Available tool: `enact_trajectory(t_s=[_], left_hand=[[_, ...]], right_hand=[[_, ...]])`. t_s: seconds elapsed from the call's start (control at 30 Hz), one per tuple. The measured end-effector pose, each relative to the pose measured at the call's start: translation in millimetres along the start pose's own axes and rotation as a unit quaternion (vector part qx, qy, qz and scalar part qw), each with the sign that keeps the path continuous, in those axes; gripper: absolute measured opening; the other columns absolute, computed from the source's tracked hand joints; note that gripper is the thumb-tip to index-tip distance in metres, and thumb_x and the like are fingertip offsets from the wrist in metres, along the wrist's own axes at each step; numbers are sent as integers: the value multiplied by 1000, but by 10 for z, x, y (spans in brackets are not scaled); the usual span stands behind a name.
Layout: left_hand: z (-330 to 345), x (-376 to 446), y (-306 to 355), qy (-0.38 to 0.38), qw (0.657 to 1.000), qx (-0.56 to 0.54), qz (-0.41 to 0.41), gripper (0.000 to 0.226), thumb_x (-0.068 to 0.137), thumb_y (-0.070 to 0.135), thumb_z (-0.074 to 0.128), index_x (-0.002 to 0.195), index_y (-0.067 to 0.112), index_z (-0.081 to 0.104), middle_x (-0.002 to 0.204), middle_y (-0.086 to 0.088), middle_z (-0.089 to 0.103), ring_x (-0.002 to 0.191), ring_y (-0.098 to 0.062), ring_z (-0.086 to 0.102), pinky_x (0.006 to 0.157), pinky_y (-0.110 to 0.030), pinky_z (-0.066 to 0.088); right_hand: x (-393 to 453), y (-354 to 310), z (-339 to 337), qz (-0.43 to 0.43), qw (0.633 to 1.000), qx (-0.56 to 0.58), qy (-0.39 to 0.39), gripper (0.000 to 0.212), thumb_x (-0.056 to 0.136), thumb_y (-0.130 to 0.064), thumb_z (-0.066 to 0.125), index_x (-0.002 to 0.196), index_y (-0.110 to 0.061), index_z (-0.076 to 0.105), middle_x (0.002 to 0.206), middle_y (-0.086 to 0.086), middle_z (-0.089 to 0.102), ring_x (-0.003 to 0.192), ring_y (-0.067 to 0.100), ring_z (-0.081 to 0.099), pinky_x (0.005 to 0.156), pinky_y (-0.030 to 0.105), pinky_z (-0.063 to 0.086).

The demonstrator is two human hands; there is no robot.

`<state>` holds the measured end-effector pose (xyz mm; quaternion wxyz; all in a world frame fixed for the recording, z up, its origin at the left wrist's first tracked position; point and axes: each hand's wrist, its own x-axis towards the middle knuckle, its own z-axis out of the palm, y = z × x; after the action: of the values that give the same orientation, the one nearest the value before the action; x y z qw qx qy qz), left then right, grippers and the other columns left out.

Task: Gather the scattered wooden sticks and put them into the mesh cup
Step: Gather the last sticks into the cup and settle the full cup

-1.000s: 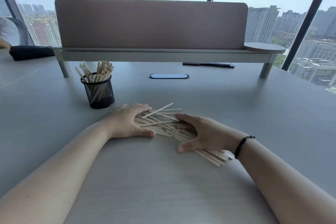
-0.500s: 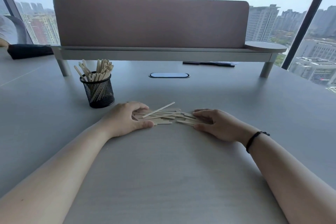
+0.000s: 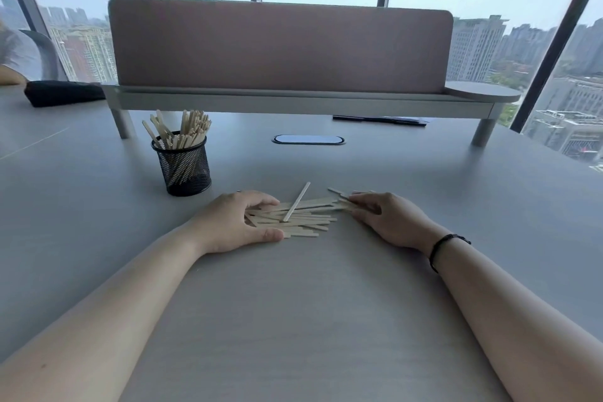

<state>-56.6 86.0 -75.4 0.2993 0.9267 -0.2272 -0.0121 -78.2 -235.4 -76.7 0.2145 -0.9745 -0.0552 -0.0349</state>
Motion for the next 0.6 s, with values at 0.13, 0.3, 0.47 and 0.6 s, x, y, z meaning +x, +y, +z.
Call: enact_trajectory(t_s=[0.13,0.3,0.47,0.6], left_hand=[[49,0,107,-35,995,89,24,71,72,85,49,138,69,29,140,19,45,128,-5,47,111,-38,37],[84,15,189,-60,985,159,43,52,92,69,45,142,60,38,159,19,32,147,-9,26,122,-46,16],[16,8,70,-3,998,59,24,47,79,64,70,124,49,65,143,27,52,133,1,47,112,-26,33],[4,-18,48,-12,999,16,34,45,71,60,80,113,46,73,130,33,60,122,12,51,108,-18,36]], right_hand=[[-2,16,-4,-28,999,15,-28,39,97,-43,56,136,-44,57,147,-28,46,142,1,36,118,31,29],[-5,47,12,-36,999,20,-30,38,98,-42,56,136,-45,56,147,-27,45,142,1,35,118,30,27],[29,115,19,43,998,-5,47,39,98,-46,50,135,-38,59,150,-17,48,139,14,44,113,34,37],[109,88,34,62,996,-15,62,39,100,-44,47,136,-36,59,150,-14,48,138,18,46,110,32,39]])
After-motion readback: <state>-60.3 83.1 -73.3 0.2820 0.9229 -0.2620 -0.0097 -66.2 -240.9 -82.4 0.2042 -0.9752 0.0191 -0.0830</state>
